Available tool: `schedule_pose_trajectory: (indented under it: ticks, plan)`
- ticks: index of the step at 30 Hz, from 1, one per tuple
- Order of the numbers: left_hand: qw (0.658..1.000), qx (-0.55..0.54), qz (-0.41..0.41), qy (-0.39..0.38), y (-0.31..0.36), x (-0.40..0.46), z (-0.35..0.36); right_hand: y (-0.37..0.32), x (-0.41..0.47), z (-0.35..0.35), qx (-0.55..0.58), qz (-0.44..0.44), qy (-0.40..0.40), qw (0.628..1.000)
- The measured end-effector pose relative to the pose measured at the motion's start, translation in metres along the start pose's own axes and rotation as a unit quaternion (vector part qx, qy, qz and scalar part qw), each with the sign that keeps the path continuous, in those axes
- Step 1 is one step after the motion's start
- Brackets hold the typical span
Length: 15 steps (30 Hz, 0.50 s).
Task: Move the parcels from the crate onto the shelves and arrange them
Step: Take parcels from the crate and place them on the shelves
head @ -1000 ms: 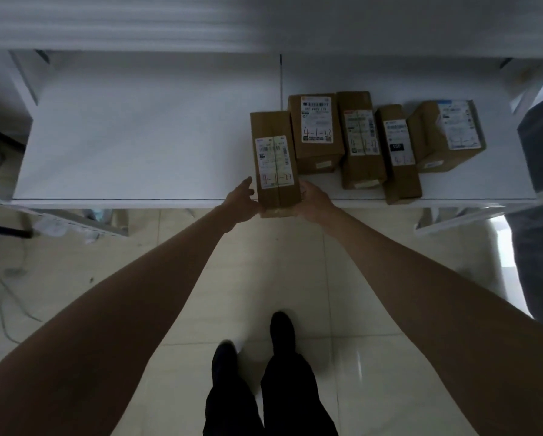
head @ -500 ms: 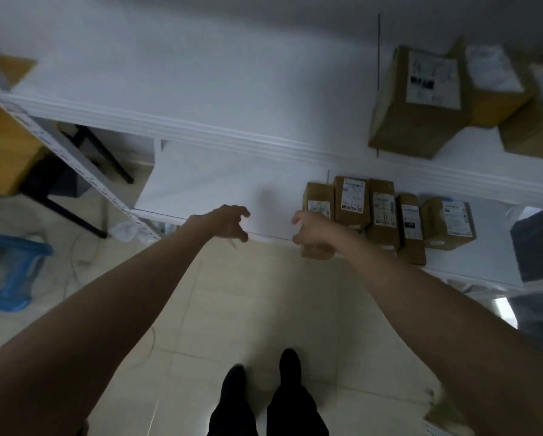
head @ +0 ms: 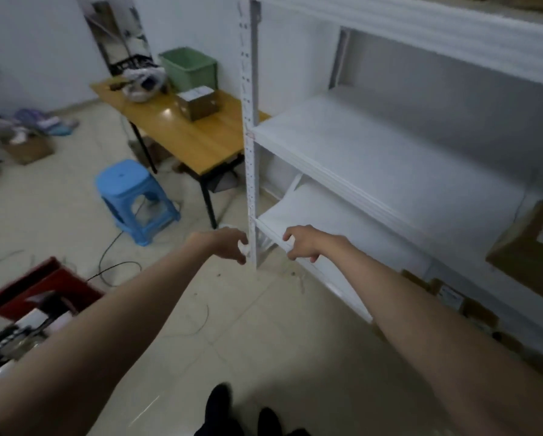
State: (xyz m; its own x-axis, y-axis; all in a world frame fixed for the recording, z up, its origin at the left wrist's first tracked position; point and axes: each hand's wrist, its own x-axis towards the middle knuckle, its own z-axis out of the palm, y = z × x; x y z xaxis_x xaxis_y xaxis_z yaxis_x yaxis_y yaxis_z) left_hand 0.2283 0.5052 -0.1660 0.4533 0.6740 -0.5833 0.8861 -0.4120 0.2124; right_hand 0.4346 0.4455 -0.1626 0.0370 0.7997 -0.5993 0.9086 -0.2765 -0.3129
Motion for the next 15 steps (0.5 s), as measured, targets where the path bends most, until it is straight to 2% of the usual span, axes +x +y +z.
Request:
schedule_pose_trajectory:
  ticks: [6, 15]
  plan:
    - [0.988, -0.087, -0.119, 0.055, -0.115, -0.076, 0.019, -0.13, 0.02, 0.024, -0.086, -0.122, -0.024, 0.989]
    - [0.945, -0.186, -0.263, 0.053, -0.269, -0.204, 0.1, -0.325, 0.036, 0.12, -0.213, -0.251, -0.096, 0.939]
